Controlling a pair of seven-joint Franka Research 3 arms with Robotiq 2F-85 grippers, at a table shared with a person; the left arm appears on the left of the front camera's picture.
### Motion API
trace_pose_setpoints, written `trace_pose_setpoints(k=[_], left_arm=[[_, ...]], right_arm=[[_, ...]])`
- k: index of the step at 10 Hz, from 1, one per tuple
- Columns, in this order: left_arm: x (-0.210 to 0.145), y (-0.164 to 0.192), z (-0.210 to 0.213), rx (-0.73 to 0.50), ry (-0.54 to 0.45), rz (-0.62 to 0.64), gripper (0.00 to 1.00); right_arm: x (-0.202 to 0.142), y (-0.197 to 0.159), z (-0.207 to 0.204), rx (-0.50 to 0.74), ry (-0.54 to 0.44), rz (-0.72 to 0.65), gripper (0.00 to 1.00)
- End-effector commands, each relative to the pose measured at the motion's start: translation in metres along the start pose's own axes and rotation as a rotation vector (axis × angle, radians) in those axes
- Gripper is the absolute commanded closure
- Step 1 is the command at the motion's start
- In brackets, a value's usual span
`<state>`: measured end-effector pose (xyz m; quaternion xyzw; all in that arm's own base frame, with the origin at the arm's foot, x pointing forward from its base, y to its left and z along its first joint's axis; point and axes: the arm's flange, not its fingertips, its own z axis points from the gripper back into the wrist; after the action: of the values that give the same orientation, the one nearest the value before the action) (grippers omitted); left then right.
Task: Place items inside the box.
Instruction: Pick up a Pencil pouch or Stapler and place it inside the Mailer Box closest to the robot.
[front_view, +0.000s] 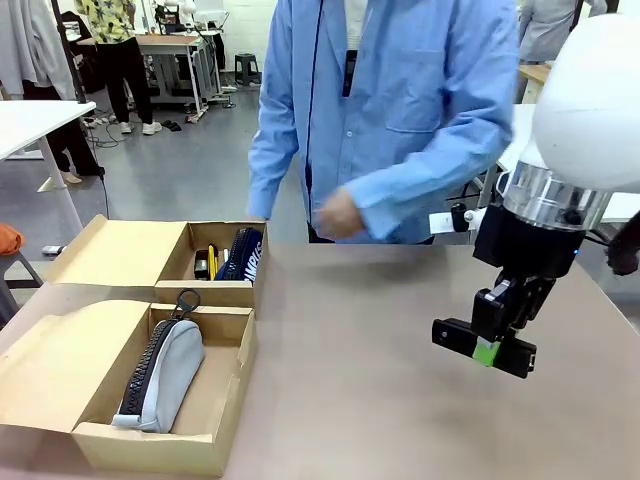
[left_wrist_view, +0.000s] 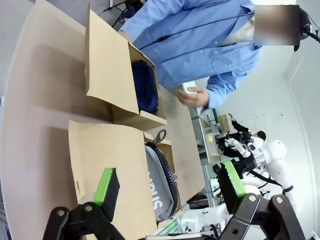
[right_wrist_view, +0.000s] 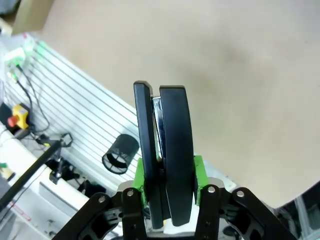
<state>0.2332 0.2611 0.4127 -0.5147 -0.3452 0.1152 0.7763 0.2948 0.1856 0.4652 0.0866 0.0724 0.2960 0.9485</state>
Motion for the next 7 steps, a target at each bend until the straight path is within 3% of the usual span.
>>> trace_pose_setpoints(k=[1, 2, 4, 7], left_arm=[[0.0, -0.001, 0.0, -0.018, -0.015, -0.015, 0.0], [0.0, -0.001, 0.0, -0.018, -0.015, -0.015, 0.0], [0.0, -0.001, 0.0, -0.018, -0.015, -0.015, 0.0], [0.0, -0.001, 0.0, -0.018, -0.015, -0.015, 0.0]], right_arm=[[0.017, -0.005, -0.011, -0.027, 0.021, -0.067, 1.0], [0.0, 0.0, 0.0, 0.0, 0.0, 0.0, 0.59], [0.019, 0.027, -0.002, 0.085, -0.014, -0.132, 0.59], [0.099, 0.141, -0.006, 0.184, -0.023, -0.274, 0.59]])
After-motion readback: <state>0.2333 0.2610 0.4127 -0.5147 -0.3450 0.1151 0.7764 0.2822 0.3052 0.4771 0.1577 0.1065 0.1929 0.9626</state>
